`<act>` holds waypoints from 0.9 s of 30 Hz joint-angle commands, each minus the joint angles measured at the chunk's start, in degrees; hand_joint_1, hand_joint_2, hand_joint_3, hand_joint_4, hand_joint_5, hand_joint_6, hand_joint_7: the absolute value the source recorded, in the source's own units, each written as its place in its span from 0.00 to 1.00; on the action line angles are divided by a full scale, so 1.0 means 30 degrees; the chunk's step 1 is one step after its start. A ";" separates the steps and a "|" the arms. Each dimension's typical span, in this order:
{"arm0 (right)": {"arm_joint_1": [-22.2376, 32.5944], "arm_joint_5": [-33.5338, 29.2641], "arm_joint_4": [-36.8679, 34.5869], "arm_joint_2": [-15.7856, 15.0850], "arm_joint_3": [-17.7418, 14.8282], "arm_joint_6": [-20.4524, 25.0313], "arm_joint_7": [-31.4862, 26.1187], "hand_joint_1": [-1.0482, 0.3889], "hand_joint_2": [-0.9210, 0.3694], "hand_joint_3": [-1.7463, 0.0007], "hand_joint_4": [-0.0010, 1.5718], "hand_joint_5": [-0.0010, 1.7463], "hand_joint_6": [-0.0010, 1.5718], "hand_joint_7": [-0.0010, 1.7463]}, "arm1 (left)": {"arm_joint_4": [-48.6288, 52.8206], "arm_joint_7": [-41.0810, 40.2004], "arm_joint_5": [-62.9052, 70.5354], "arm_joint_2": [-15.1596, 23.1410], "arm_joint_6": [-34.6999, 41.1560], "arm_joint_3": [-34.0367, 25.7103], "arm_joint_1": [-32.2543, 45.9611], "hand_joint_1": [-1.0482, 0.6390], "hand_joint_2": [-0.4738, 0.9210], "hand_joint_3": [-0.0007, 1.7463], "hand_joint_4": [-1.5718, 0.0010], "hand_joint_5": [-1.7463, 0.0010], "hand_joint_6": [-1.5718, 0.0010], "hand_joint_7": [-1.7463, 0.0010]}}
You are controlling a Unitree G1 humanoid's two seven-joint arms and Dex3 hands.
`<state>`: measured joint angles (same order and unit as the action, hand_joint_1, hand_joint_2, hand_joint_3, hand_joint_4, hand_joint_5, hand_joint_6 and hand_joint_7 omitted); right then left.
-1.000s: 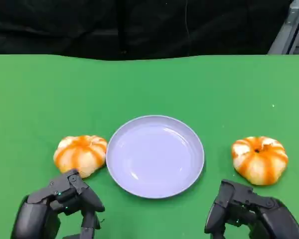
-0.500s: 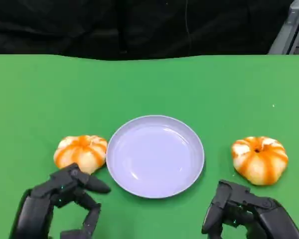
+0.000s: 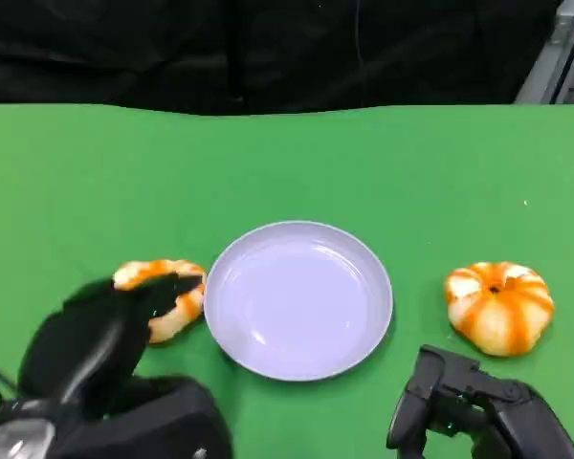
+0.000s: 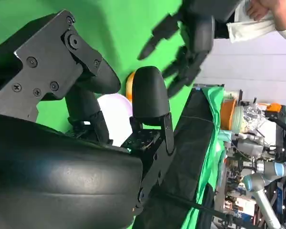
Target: Grasp the bread from the table and place it into the plate.
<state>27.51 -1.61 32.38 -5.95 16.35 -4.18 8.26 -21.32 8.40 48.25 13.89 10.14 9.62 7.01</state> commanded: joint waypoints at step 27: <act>0.1256 0.0031 0.1330 -0.0067 0.0716 0.0439 -0.0356 0.71 0.46 0.21 0.43 0.99 0.43 0.88 | 1.6216 0.1031 0.1856 0.0031 0.3244 0.4510 -1.0245 0.25 1.00 0.07 0.98 0.81 0.85 0.99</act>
<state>30.57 -1.62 34.91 -5.95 18.52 -3.43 7.52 22.90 12.49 55.87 14.12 20.14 22.83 -21.82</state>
